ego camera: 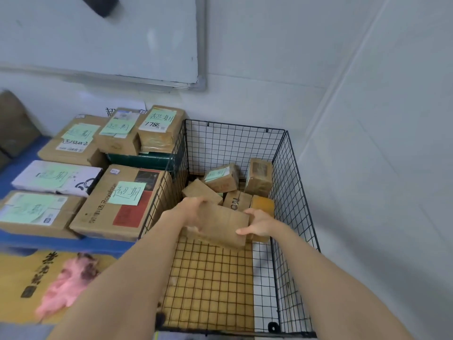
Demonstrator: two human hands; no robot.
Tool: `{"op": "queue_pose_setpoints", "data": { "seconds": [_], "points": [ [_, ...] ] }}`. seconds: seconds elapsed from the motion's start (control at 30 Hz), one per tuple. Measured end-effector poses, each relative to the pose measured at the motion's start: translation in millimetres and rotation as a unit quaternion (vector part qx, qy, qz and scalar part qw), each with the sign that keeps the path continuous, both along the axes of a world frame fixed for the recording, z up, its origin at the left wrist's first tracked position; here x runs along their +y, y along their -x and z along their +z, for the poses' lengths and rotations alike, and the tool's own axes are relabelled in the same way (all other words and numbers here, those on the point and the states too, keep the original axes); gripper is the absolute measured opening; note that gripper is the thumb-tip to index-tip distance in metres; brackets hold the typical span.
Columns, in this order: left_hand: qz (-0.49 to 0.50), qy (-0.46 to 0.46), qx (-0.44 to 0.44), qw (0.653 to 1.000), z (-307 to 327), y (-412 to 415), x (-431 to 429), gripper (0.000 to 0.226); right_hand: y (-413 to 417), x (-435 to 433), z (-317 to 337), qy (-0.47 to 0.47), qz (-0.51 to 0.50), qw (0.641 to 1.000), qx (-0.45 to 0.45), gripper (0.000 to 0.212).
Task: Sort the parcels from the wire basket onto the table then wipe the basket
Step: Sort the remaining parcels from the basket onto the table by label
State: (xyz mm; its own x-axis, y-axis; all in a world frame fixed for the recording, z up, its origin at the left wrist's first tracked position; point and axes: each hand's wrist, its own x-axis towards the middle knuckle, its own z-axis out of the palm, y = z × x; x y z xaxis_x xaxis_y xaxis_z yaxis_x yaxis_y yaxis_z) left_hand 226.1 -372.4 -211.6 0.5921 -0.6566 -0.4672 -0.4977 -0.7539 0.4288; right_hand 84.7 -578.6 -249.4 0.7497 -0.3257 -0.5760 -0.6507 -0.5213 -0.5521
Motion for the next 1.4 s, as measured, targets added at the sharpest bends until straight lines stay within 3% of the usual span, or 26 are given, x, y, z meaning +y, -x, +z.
{"op": "queue_pose_setpoints", "data": {
  "seconds": [0.2, 0.37, 0.57, 0.8, 0.9, 1.0, 1.07, 1.13, 1.27, 1.4],
  "points": [
    [-0.017, 0.089, -0.08, 0.993, 75, -23, -14, 0.099, -29, -21, 86, 0.066, 0.017, 0.992, -0.109, 0.078],
    [-0.017, 0.22, -0.16, 0.962, 151, -38, -19, 0.095, -41, -22, 166, 0.131, -0.012, 0.961, -0.242, 0.071],
    [0.024, 0.385, -0.209, 0.899, 225, -40, -14, 0.095, -40, -7, 254, 0.192, -0.041, 0.897, -0.396, 0.057],
    [0.068, 0.55, -0.219, 0.803, 275, -31, -9, 0.099, -22, 18, 314, 0.169, -0.082, 0.82, -0.54, 0.038],
    [0.081, 0.588, -0.202, 0.779, 288, -24, -8, 0.095, -16, 23, 325, 0.162, -0.112, 0.793, -0.576, 0.032],
    [0.069, 0.615, -0.189, 0.762, 294, -16, -6, 0.086, -11, 24, 335, 0.14, -0.145, 0.765, -0.611, 0.038],
    [0.062, 0.631, -0.182, 0.752, 296, -10, -4, 0.081, -7, 23, 340, 0.114, -0.144, 0.759, -0.624, 0.053],
    [0.057, 0.643, -0.176, 0.744, 297, -6, -3, 0.077, -5, 21, 344, 0.102, -0.125, 0.765, -0.623, 0.067],
    [0.054, 0.655, -0.158, 0.737, 299, -7, -2, 0.074, -4, 19, 345, 0.103, -0.096, 0.775, -0.616, 0.073],
    [0.044, 0.644, -0.187, 0.741, 298, -9, -1, 0.074, -5, 24, 348, 0.094, -0.094, 0.778, -0.614, 0.101]
  ]
}}
